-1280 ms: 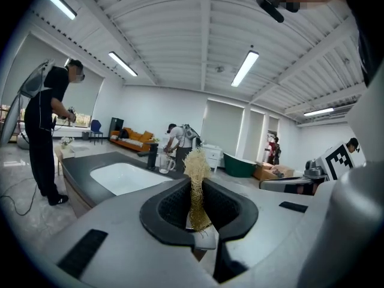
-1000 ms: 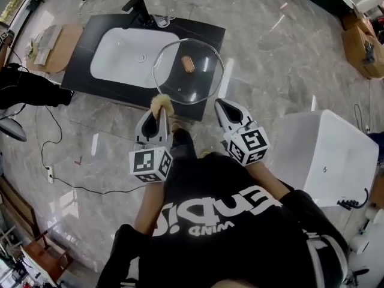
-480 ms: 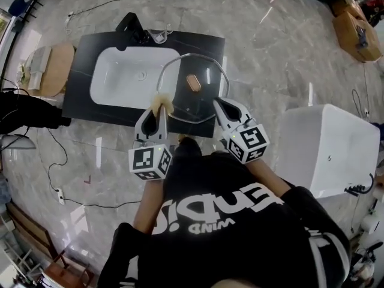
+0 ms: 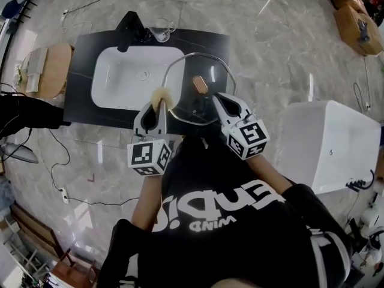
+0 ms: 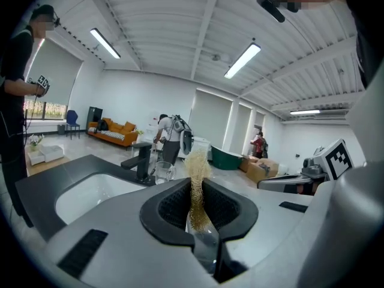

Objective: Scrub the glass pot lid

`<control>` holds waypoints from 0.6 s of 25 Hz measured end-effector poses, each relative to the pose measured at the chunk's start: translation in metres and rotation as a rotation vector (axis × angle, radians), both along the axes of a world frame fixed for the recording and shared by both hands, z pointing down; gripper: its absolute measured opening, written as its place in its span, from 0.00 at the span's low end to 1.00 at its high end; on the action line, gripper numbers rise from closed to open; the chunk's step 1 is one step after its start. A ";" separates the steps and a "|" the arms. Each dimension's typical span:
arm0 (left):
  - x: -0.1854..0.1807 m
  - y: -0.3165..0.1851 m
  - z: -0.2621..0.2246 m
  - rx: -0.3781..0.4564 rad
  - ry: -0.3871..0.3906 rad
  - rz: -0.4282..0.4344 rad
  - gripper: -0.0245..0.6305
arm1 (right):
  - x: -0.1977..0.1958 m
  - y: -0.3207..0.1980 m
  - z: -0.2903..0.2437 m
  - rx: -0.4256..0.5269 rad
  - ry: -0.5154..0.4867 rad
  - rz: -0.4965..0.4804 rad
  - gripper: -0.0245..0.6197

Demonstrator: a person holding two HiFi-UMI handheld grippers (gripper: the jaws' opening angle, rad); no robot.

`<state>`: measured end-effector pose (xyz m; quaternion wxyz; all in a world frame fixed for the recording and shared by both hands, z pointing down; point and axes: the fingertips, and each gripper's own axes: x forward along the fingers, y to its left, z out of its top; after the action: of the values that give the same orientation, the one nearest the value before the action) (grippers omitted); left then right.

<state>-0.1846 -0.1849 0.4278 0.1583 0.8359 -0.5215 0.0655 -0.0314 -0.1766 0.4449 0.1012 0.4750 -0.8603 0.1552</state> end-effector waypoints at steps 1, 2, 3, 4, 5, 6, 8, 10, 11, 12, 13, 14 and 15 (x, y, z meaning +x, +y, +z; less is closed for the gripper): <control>-0.001 -0.002 0.001 -0.004 0.000 -0.006 0.11 | -0.001 -0.003 0.000 0.002 0.001 -0.007 0.06; -0.001 -0.005 0.002 -0.007 0.000 -0.012 0.11 | -0.002 -0.006 0.000 0.003 0.001 -0.013 0.06; -0.001 -0.008 0.002 -0.010 0.000 -0.019 0.11 | -0.002 -0.010 0.000 0.002 0.001 -0.018 0.06; 0.000 -0.011 0.002 -0.013 0.001 -0.026 0.11 | -0.002 -0.013 0.000 -0.003 0.000 -0.024 0.06; 0.001 -0.014 0.002 -0.015 0.003 -0.033 0.11 | -0.001 -0.016 0.001 -0.010 -0.003 -0.030 0.06; 0.002 -0.016 0.001 -0.017 0.005 -0.039 0.11 | -0.001 -0.019 0.001 -0.018 -0.005 -0.040 0.06; 0.005 -0.020 0.000 -0.019 0.007 -0.045 0.11 | -0.002 -0.026 -0.001 -0.024 -0.001 -0.062 0.06; 0.007 -0.024 0.000 -0.022 0.007 -0.046 0.11 | -0.004 -0.031 0.000 -0.029 0.008 -0.079 0.06; 0.008 -0.026 0.000 -0.023 0.009 -0.046 0.11 | -0.004 -0.033 0.002 -0.041 0.009 -0.086 0.14; 0.010 -0.027 0.000 -0.024 0.011 -0.047 0.11 | -0.004 -0.035 0.006 -0.058 0.009 -0.095 0.26; 0.011 -0.028 0.000 -0.023 0.013 -0.049 0.11 | -0.005 -0.037 0.010 -0.076 0.011 -0.108 0.36; 0.012 -0.029 0.000 -0.022 0.015 -0.052 0.11 | -0.005 -0.038 0.013 -0.089 0.017 -0.120 0.40; 0.012 -0.030 -0.001 -0.020 0.015 -0.055 0.11 | -0.005 -0.039 0.016 -0.096 0.026 -0.132 0.41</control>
<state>-0.1725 -0.2147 0.4272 0.1724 0.8201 -0.5423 0.0603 -0.0368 -0.2160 0.4607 0.1449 0.4140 -0.8798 0.1830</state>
